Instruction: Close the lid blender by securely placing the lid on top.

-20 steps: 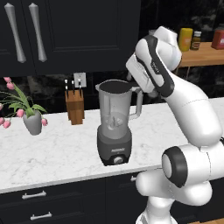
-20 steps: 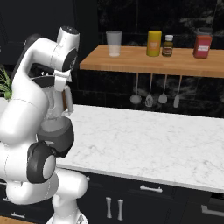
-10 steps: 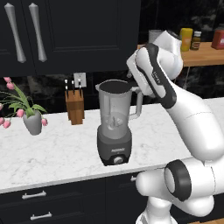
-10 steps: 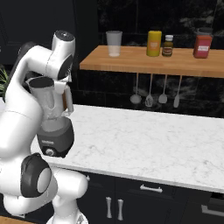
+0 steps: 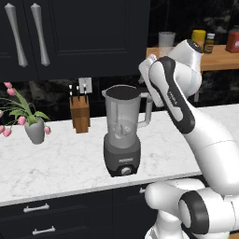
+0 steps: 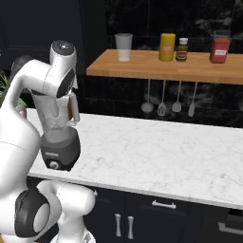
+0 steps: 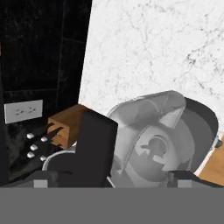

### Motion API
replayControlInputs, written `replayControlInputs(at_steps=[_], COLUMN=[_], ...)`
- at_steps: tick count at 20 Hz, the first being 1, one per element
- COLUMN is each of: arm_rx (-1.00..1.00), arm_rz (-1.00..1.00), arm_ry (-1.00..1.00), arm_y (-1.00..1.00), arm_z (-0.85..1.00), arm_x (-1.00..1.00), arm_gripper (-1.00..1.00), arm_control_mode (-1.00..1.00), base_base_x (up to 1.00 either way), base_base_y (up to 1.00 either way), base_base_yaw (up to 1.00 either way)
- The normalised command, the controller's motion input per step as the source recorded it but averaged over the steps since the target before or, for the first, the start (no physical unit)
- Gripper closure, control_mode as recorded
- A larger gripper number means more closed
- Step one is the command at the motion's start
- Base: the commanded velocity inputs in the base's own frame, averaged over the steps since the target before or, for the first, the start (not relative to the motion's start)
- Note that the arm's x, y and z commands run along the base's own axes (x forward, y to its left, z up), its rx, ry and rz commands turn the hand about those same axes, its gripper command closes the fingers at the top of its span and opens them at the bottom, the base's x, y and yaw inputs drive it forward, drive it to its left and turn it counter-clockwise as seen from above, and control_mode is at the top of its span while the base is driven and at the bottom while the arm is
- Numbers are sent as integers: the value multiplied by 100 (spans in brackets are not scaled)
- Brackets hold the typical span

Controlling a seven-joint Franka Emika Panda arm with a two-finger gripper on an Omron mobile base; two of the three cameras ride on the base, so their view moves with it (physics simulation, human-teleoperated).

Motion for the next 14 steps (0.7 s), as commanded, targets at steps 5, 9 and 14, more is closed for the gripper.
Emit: replayControlInputs(at_steps=[5,9,14], arm_rx=[0,0,0], arm_rz=[0,0,0], arm_ry=[-2,0,0], arm_y=[-40,-37,-26], arm_z=[0,0,-2], arm_x=[-47,-39,-27], arm_gripper=[-100,-100,-100], arm_control_mode=[-100,-100,-100], base_base_x=[0,0,0], base_base_y=[0,0,0], base_base_yaw=[0,0,0])
